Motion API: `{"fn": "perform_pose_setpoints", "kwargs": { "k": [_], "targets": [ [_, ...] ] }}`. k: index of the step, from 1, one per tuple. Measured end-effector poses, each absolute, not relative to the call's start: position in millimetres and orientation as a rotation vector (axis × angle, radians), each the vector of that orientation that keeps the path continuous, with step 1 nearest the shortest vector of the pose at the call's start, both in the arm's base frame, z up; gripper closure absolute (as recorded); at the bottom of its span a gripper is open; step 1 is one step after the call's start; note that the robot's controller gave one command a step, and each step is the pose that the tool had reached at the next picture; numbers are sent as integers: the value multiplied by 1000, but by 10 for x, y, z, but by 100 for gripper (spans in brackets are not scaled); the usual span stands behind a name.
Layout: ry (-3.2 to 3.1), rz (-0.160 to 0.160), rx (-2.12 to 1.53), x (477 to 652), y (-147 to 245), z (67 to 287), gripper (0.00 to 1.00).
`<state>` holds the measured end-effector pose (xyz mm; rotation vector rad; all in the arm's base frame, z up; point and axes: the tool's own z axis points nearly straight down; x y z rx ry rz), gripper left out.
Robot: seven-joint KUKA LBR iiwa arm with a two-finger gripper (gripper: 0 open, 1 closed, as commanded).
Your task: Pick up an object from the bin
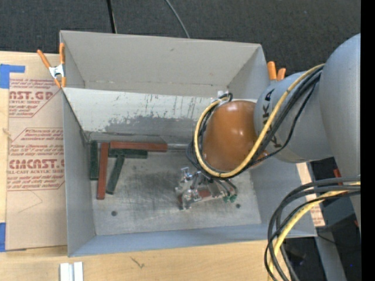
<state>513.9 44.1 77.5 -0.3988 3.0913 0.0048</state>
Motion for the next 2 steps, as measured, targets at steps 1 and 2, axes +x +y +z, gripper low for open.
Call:
{"fn": "perform_pose_setpoints", "kwargs": {
  "k": [1, 2],
  "targets": [
    [3091, 5, -399, 5139, 441, 774, 100],
    [3111, -1, -360, 5288, 335, 2454, 100]
  ]
}}
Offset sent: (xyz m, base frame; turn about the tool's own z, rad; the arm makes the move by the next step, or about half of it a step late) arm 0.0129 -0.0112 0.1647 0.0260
